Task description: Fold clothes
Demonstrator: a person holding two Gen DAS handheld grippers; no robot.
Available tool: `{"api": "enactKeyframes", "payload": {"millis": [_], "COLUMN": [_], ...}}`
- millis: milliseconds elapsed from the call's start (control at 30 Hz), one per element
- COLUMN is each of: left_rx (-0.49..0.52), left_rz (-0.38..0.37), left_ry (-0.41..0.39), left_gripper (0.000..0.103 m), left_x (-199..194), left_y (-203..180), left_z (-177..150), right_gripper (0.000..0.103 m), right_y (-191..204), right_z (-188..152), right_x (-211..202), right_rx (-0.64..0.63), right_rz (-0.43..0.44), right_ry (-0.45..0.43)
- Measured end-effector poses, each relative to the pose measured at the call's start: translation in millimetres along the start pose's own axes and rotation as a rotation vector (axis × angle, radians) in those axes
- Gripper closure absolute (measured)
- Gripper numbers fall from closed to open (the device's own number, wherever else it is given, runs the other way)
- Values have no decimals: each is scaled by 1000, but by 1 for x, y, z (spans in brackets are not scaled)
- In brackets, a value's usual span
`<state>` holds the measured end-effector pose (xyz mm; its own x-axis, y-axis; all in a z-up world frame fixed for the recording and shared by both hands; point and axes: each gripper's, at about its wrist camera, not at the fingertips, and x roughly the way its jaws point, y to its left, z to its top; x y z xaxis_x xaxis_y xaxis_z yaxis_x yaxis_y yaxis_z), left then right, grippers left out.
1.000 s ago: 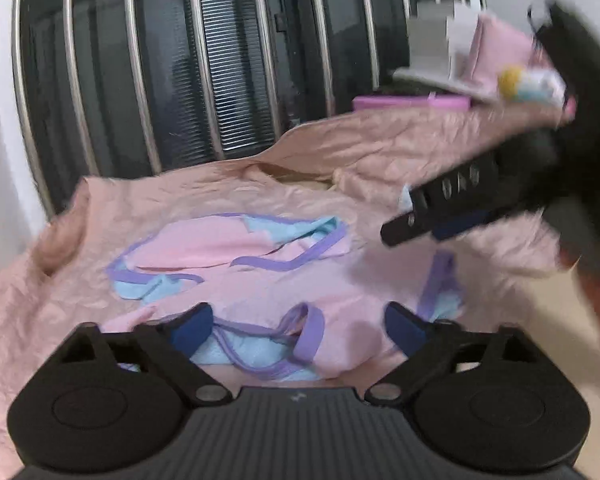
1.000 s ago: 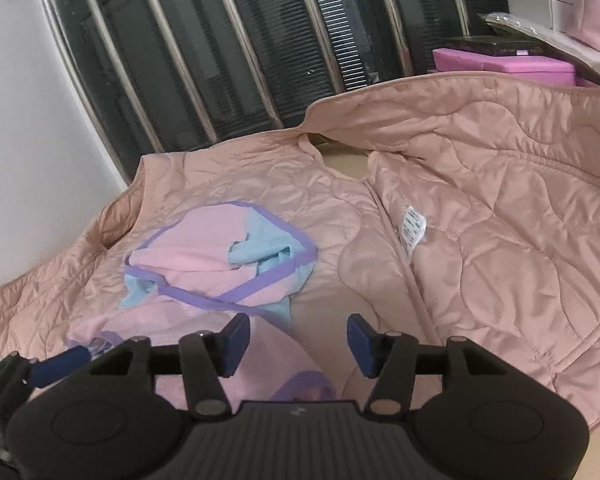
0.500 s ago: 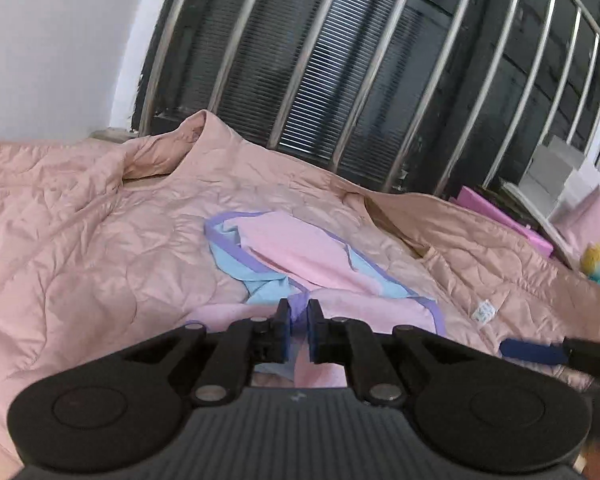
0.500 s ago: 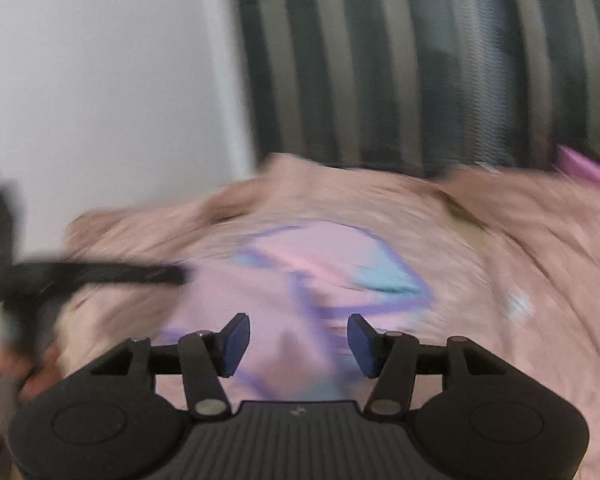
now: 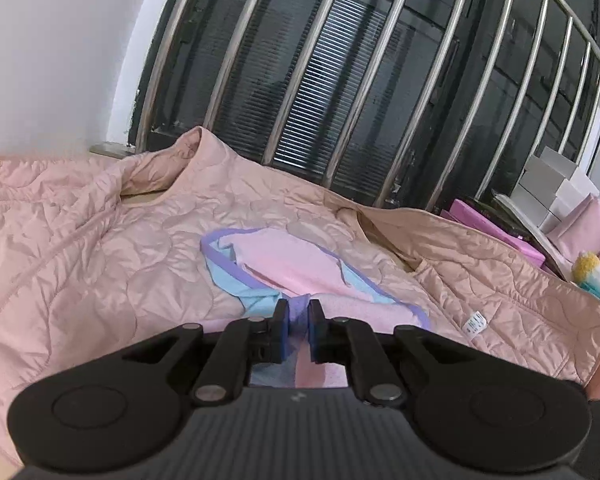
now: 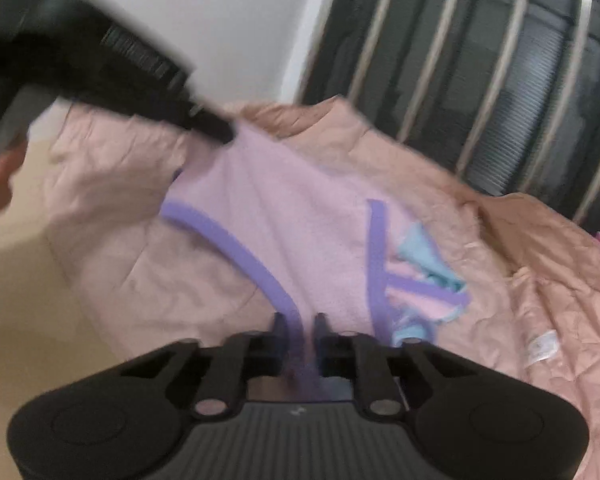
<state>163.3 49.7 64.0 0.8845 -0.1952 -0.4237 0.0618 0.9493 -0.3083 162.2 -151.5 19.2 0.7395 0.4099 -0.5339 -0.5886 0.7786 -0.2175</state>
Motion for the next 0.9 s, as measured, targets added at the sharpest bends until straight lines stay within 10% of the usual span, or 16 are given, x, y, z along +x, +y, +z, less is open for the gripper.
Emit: {"api": "enactKeyframes", "payload": {"millis": [233, 367, 567, 900], "left_rx": [114, 237, 582, 858], "left_rz": [65, -13, -126, 311], "left_ry": [-14, -62, -106, -268], "left_gripper": [54, 9, 4, 4], "left_x": [0, -10, -20, 8], "left_y": [-16, -39, -96, -125], "left_z": [-4, -12, -52, -93], "right_gripper": [98, 98, 98, 98], "right_y": [-52, -64, -65, -53], "right_z": [9, 7, 7, 16], "right_x": [-44, -40, -43, -80], "right_rx": [299, 357, 384, 345], "right_rz": [36, -25, -14, 25], "right_ry": [-250, -230, -261, -420]}}
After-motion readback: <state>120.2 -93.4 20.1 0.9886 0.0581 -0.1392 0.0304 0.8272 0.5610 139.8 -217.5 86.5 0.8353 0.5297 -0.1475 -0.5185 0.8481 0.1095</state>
